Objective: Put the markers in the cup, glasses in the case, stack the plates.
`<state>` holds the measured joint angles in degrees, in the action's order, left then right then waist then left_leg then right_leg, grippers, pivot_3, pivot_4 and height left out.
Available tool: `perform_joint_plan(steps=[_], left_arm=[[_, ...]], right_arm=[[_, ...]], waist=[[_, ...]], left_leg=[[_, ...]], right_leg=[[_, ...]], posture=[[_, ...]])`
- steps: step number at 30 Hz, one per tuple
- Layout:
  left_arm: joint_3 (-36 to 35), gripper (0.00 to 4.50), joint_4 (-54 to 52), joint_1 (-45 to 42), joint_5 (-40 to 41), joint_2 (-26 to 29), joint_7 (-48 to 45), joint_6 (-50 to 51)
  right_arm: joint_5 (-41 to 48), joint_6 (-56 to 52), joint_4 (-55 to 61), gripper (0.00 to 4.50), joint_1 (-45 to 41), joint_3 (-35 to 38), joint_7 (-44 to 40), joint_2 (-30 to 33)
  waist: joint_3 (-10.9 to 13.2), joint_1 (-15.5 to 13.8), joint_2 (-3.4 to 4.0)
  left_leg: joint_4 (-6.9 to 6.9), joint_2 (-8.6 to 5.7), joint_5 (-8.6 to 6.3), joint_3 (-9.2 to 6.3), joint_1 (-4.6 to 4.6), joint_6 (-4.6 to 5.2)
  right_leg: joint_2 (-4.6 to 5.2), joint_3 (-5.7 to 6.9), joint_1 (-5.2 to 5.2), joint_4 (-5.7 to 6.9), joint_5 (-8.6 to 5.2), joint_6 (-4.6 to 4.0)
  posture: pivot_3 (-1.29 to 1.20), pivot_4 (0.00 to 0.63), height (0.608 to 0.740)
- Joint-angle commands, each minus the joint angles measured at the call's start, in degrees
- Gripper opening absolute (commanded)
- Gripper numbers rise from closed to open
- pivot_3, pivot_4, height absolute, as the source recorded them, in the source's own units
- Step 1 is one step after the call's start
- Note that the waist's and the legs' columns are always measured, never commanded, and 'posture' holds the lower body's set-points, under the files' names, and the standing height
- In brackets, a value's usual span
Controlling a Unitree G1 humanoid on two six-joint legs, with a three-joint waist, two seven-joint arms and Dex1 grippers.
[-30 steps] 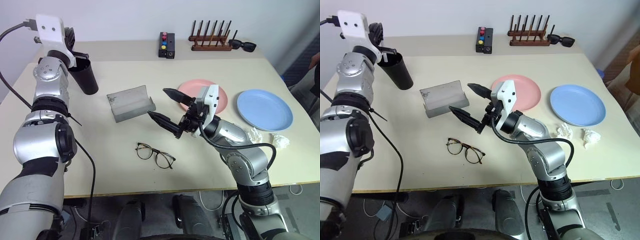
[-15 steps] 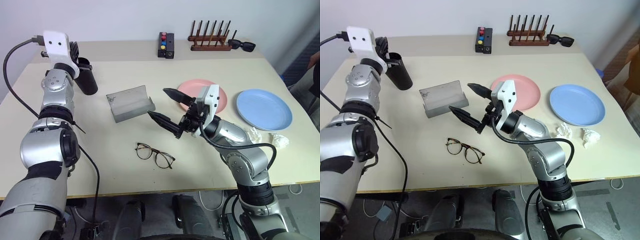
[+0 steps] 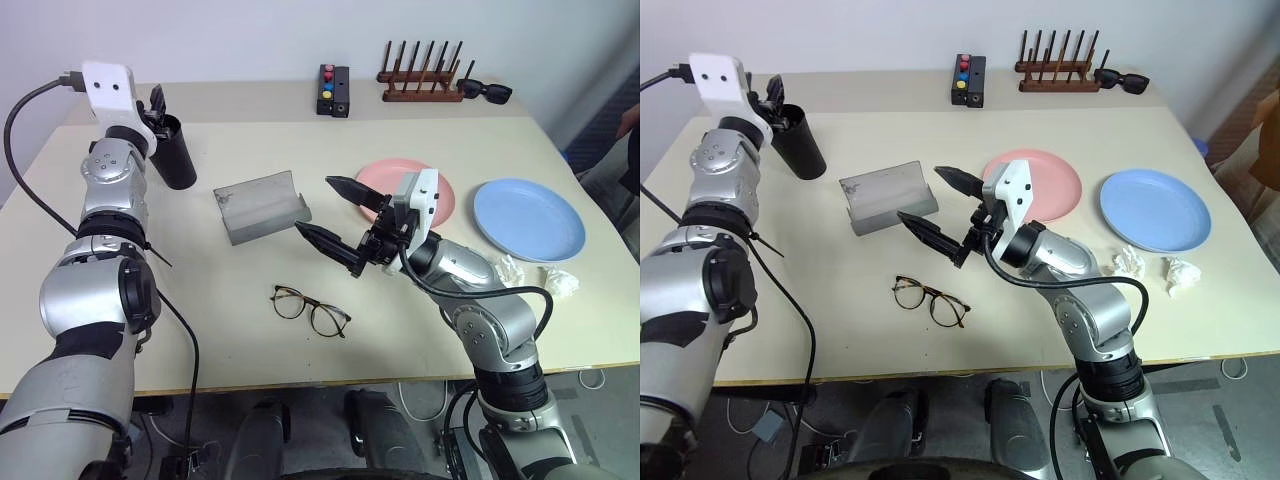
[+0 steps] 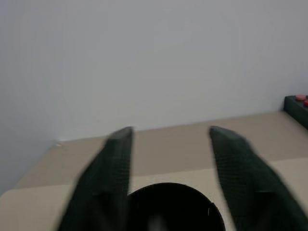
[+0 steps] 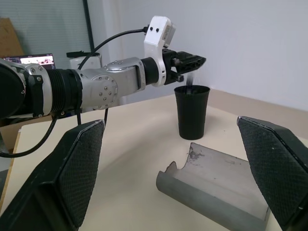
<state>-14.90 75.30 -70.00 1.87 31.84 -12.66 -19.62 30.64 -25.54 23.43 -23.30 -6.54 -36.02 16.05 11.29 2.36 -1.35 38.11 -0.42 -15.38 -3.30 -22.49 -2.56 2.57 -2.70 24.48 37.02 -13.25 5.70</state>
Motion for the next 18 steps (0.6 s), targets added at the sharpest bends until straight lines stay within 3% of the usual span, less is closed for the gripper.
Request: perform_joint_plan(steps=[1,10,15,18], left_arm=[[-0.67,3.54,-1.2,-0.32,0.48,0.74,0.27,-1.23],[-1.57,3.54,-1.56,-0.63,1.63,0.6,-0.29,-1.26],[-1.94,3.54,-3.86,-1.95,4.03,0.34,-9.95,-0.95],[-0.68,3.54,-6.93,-0.41,5.09,0.41,-21.11,0.97]], right_arm=[[0.9,0.59,2.8,4.5,-0.41,0.37,0.24,-0.43],[0.77,0.48,2.88,4.5,-0.27,0.41,0.38,-0.12],[0.32,0.4,2.65,4.5,-0.17,0.99,0.42,0.93],[0.34,0.47,2.5,4.5,-0.21,1.76,0.44,1.72]], waist=[[0.0,0.0,0.0],[0.0,0.0,0.0],[0.0,0.01,0.0],[0.0,-0.05,0.0]], left_leg=[[0.0,0.0,0.0,0.0,0.0,0.0],[0.0,0.0,0.0,0.0,0.0,0.0],[0.0,0.0,0.0,0.01,0.0,0.0],[0.0,0.0,0.0,0.01,-0.01,0.0]], right_leg=[[0.0,0.0,0.0,0.0,0.0,0.0],[0.0,0.0,0.0,0.0,0.0,0.0],[0.0,0.0,0.0,0.0,0.0,0.0],[0.0,0.0,0.0,-0.01,0.0,0.0]], posture=[[0.0,0.15,0.735],[0.0,0.15,0.735],[0.0,0.15,0.735],[0.0,0.15,0.735]])
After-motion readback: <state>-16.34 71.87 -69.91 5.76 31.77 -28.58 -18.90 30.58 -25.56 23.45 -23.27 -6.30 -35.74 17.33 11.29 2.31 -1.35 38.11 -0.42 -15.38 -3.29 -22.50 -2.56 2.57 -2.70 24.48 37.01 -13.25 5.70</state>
